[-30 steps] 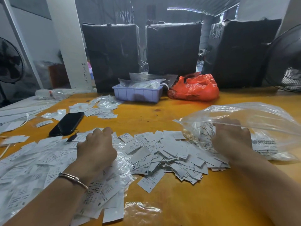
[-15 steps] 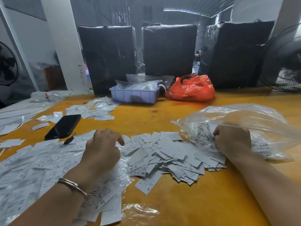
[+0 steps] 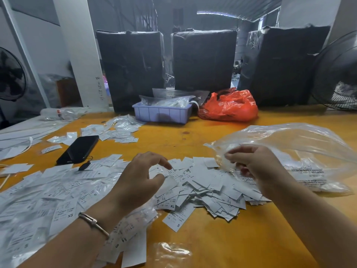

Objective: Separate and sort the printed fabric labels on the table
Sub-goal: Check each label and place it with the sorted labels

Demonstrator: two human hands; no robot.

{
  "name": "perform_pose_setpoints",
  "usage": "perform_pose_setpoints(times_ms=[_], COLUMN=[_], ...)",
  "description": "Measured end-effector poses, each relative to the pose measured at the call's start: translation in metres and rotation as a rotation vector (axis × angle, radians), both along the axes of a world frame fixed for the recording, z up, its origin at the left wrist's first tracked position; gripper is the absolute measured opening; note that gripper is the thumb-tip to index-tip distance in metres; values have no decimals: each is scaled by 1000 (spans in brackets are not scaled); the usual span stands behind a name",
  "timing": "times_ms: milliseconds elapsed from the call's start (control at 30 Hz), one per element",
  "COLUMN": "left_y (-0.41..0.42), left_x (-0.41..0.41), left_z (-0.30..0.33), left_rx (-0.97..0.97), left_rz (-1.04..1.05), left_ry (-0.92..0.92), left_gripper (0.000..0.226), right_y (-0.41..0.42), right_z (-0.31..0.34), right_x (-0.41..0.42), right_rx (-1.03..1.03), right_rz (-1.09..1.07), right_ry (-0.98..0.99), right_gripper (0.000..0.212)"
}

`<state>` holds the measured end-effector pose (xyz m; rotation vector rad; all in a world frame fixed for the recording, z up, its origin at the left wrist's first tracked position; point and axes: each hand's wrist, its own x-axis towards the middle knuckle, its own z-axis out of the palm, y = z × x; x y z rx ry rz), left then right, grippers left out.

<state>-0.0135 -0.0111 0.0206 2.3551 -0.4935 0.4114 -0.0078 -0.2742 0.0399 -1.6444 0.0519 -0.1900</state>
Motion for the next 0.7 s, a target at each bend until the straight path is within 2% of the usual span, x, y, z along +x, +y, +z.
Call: perform_pose_setpoints(times_ms=[67, 100, 233, 367, 500, 533, 567, 633, 700], left_y=[-2, -3, -7, -10, -10, -10, -9, -7, -5], left_x=[0, -1, -3, -9, -11, -11, -10, -8, -5], left_z=[0, 1, 5, 7, 8, 8, 8, 7, 5], left_rx=[-104, -146, -214, -285, -366, -375, -368, -324, -280], left_rz=[-72, -109, -258, -338, -341, -329, -303, -213, -112], left_ry=[51, 88, 248, 312, 258, 252, 247, 210, 152], left_gripper=[24, 24, 49, 48, 22, 16, 12, 10, 16], right_y=[10, 14, 25, 28, 33, 32, 29, 23, 20], right_z=[1, 0, -9, -15, -17, -17, -18, -19, -18], right_x=[-5, -7, -12, -12, -12, -12, -11, -9, -7], right_rx=[188, 250, 336, 293, 296, 226, 66, -402, -712], right_rz=[253, 359, 603, 699, 577, 479, 342, 44, -47], right_ry=[122, 153, 177, 153, 106, 50, -51, -277, -352], right_gripper=[3, 7, 7, 6, 5, 3, 5, 8, 9])
